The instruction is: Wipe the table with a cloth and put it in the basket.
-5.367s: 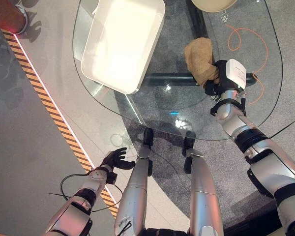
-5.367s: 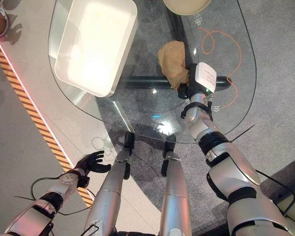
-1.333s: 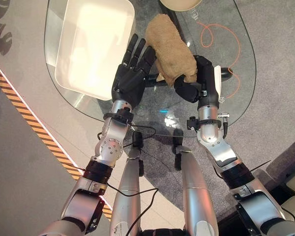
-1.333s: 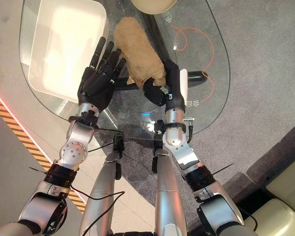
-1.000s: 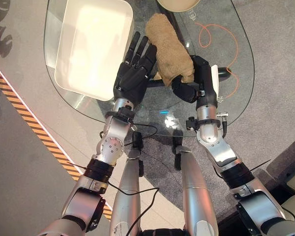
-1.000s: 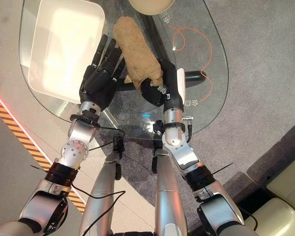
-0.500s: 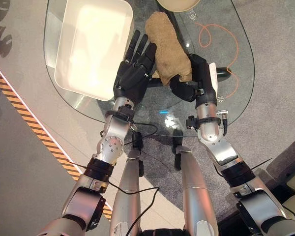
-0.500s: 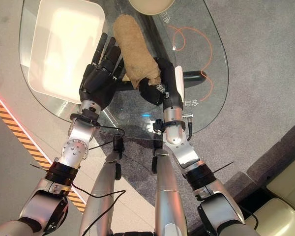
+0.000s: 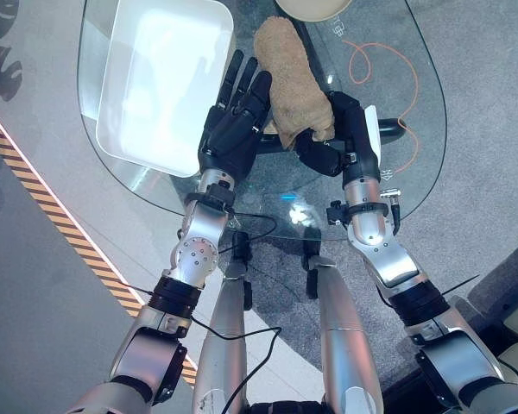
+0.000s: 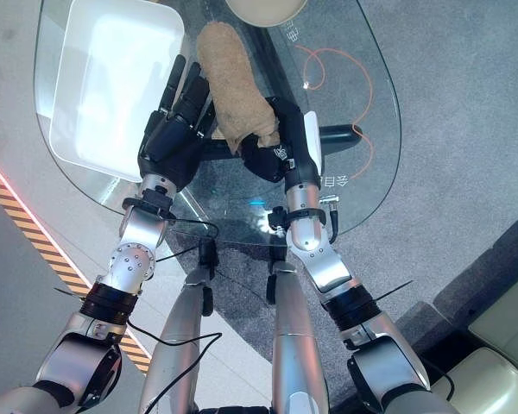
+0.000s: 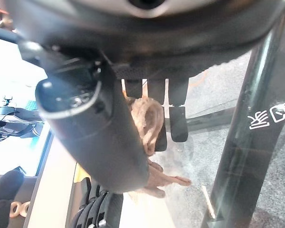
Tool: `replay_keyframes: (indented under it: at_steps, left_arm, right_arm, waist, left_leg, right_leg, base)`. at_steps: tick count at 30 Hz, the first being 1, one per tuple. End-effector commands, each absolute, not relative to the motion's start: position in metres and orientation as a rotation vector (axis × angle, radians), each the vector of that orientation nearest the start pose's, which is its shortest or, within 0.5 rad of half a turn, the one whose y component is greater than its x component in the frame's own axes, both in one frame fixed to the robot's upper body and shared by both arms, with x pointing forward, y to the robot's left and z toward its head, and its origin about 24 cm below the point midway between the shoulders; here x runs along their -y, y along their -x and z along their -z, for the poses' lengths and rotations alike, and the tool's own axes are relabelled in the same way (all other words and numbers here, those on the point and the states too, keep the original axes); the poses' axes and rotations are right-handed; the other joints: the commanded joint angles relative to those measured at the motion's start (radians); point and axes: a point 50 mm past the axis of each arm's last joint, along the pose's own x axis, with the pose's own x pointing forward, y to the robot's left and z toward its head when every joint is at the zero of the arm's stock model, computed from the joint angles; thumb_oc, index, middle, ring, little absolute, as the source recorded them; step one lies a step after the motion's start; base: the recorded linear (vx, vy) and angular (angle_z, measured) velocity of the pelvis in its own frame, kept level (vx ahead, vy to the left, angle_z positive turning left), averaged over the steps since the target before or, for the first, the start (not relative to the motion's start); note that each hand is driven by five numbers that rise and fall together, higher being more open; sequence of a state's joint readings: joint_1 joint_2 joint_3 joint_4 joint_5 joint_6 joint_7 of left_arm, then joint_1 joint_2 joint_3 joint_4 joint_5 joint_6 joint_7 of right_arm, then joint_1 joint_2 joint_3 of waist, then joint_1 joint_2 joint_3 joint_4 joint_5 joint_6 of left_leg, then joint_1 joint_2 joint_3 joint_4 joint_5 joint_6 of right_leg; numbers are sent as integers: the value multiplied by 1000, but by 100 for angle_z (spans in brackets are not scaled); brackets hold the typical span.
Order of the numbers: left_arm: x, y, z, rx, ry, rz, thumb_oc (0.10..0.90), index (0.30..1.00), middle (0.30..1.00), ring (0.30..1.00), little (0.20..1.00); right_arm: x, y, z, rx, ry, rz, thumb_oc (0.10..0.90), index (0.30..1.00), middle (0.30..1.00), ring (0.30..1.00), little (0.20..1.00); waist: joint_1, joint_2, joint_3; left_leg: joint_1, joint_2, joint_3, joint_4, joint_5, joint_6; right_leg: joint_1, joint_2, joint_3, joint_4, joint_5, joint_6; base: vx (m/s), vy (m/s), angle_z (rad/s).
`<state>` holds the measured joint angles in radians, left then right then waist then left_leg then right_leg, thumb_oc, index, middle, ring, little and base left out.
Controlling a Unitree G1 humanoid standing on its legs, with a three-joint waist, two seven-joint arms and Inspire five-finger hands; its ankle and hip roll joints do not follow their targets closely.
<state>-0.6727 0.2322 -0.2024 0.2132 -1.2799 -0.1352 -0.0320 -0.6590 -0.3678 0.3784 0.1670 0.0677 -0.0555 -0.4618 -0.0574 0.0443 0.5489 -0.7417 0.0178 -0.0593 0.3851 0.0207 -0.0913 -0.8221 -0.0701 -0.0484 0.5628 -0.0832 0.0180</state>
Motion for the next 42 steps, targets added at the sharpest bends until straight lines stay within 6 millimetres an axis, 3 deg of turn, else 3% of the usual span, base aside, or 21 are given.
replay_keyframes:
  at_steps: [1,14,30,42]
  left_arm:
    - [-90,-327,-264,595,935,696,800,900,900,900,900]
    - [-103,-327,-262,612,941,647,800,900,900,900,900]
    - [-100,-331,-266,623,906,624,800,900,900,900,900]
    - [-101,-337,-258,577,830,535,800,900,900,900,900]
  right_arm:
    - [83,-292,-275,1076,128,-25,100,300,300,300,200]
    - [106,-285,-282,1170,60,127,100,300,300,300,200]
    - [95,-281,-287,1182,74,34,100,300,300,300,200]
    - [87,-272,-295,1237,83,-30,100,300,300,300,200]
  waist:
    - [4,-23,-29]
    - [2,-24,-29]
    - [-1,-26,-29]
    - [0,-24,-29]
  left_leg:
    - [36,-65,99,18,-55,71]
    - [36,-66,97,20,-59,77]
    - [27,-64,99,22,-56,73]
    - [18,-63,99,28,-58,70]
  right_leg:
    - [76,79,-3,-60,-14,7]
    - [74,85,-2,-54,-17,10]
    - [68,84,-1,-54,-20,6]
    - [59,85,2,-50,-22,6]
  base:
    - [0,0,0]
    - [0,0,0]
    - [0,0,0]
    - [0,0,0]
